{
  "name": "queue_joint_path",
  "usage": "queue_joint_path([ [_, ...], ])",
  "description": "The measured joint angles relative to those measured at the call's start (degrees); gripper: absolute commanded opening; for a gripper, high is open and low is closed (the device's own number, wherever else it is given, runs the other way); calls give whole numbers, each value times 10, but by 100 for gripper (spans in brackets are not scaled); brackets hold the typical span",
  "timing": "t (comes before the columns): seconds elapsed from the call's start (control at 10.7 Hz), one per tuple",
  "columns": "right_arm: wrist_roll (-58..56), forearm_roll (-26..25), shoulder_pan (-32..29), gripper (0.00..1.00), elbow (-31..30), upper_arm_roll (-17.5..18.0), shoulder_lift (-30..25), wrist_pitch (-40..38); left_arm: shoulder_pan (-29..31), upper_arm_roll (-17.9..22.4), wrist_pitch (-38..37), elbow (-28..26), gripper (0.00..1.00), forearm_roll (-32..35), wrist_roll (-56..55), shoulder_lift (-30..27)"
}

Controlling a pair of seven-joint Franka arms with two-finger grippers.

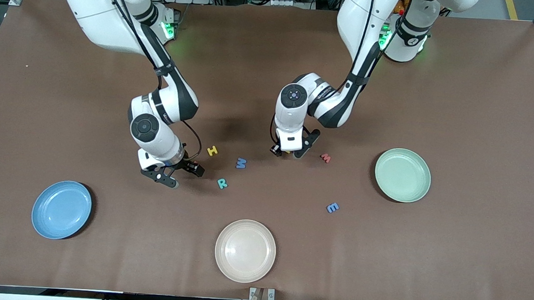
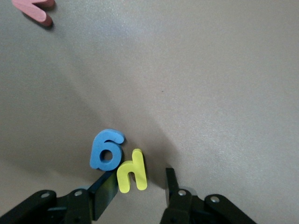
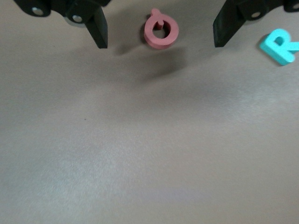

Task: Sort uppercase to blue plate, lowercase to green plate
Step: 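Grasp the yellow h with the left gripper while the right gripper grasps Q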

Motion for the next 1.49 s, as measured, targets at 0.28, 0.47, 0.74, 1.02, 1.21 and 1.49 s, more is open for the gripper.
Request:
queue_joint_path([
  [0.28, 20, 0, 6, 100, -1, 0, 21, 15, 0, 0, 1, 0, 39, 2, 3, 0],
  [0.47, 29, 0, 14, 100, -1, 0, 23, 16, 0, 1, 1, 0, 36, 3, 10, -1],
  [0.74, 32, 0, 14, 100, -1, 0, 23, 16, 0, 2, 2, 0, 28, 3, 12, -1],
  [1.02, 33, 0, 14, 18, -1, 0, 23, 16, 0, 2, -2, -2, 21, 4, 20, -5],
  [1.21, 47, 0, 14, 0, 1, -1, 20, 14, 0, 2, -2, -2, 19, 4, 23, -5],
  [1.49, 55, 0, 14, 0, 1, 0, 10, 12, 0, 2, -3, -1, 16, 4, 24, -5],
])
